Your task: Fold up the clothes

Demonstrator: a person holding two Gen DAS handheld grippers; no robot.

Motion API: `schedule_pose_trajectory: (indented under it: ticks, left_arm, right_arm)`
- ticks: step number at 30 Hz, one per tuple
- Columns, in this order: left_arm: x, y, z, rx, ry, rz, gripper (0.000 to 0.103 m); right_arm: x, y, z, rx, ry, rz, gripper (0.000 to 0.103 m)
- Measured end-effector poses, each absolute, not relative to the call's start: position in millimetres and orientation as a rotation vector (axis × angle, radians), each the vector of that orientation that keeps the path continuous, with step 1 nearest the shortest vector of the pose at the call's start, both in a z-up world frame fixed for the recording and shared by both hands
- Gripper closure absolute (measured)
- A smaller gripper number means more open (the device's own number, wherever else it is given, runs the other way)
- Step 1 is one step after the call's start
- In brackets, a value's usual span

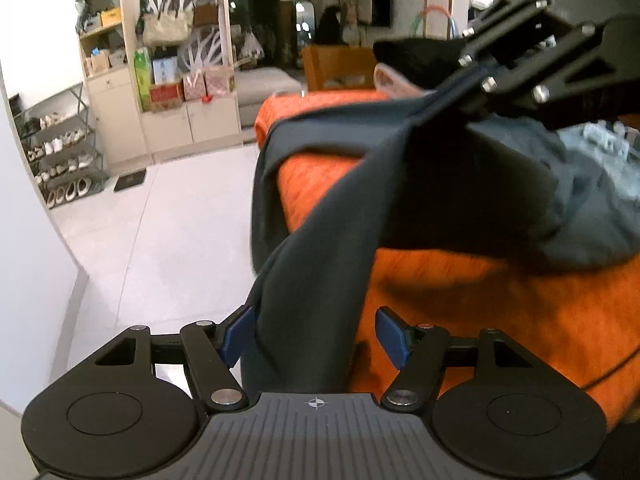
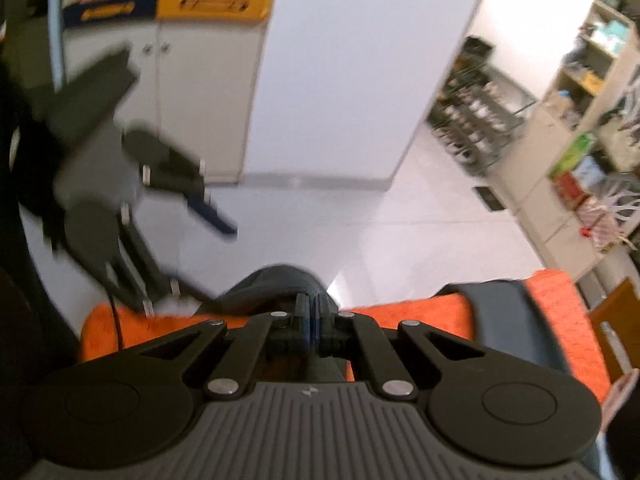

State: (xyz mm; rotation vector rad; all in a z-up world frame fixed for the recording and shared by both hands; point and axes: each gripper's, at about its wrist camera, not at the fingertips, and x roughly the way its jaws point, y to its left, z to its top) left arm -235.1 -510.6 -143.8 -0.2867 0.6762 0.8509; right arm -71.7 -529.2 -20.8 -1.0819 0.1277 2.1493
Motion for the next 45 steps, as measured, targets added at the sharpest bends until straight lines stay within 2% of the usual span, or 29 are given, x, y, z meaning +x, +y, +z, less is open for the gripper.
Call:
schedule_pose_trajectory:
  ticks: [6,12,14,15,16,17,18,19,21,31,36,38,40,41,42,44,45]
  left_arm:
    - [-199.8,-512.3,-142.7,-0.183,0.642,0.951,0.034]
    - [-216.2,-499.7,-165.2,-0.284,0.706,1.135,0.036]
    - [-227.5,-497.4,-168.5,-0.307,0.705,1.178,0.044]
    - [-233.3,-496.9,-169.6,-0.315,0.702,1.198,0.052]
    - [-238.9,-497.7,-168.7,-0.314,0.696,1.212,0.067]
    - [-243.4,-499.4,-166.1,-0.313,0.688,1.216,0.074]
    - [-247.9,-501.1,-163.6,-0.312,0.680,1.221,0.088]
    - [-252.6,-503.0,-160.6,-0.310,0.672,1.226,0.095]
    - [-265.1,-510.1,-148.9,-0.296,0.652,1.250,0.096]
    - [-328.7,-551.9,-52.7,-0.139,0.676,1.182,0.097]
    - [-335.7,-513.3,-31.7,-0.183,0.724,1.101,0.096]
    - [-334.6,-479.3,-39.7,-0.225,0.739,1.114,0.091]
    - [-334.0,-446.2,-53.5,-0.286,0.738,1.150,0.077]
    - [-333.4,-432.4,-60.4,-0.310,0.735,1.170,0.076]
    - [-332.7,-419.4,-67.0,-0.332,0.734,1.188,0.076]
    - [-329.4,-402.5,-78.0,-0.351,0.740,1.213,0.067]
    - [-328.5,-397.6,-81.2,-0.355,0.732,1.223,0.060]
  right_arm:
    - [-57.5,-529.9,10.8,-1.012,0.166,2.105,0.100]
    - [-36.8,-532.9,31.7,-0.870,0.269,2.087,0.100]
    - [-25.3,-533.6,39.0,-0.814,0.321,2.091,0.100]
    - [-20.0,-534.1,42.0,-0.791,0.344,2.092,0.100]
    - [-16.1,-535.1,43.4,-0.782,0.360,2.096,0.100]
    - [-12.3,-536.2,44.8,-0.773,0.375,2.099,0.100]
    - [-8.7,-537.1,45.8,-0.769,0.386,2.101,0.100]
    - [-5.6,-536.7,45.4,-0.780,0.384,2.102,0.100]
    - [-1.9,-535.1,44.1,-0.798,0.384,2.109,0.100]
    - [-18.3,-542.8,43.8,-0.891,0.453,2.246,0.100]
    - [-18.7,-512.4,27.1,-0.883,0.434,2.210,0.100]
    - [-19.2,-495.5,17.0,-0.871,0.417,2.172,0.100]
    - [-19.7,-478.7,6.8,-0.859,0.399,2.134,0.099]
    - [-20.0,-470.3,1.7,-0.853,0.390,2.115,0.095]
    - [-20.2,-461.9,-3.3,-0.847,0.382,2.096,0.087]
    - [-20.3,-446.6,-13.0,-0.836,0.364,2.057,0.084]
    - [-18.4,-444.8,-15.5,-0.835,0.359,2.030,0.082]
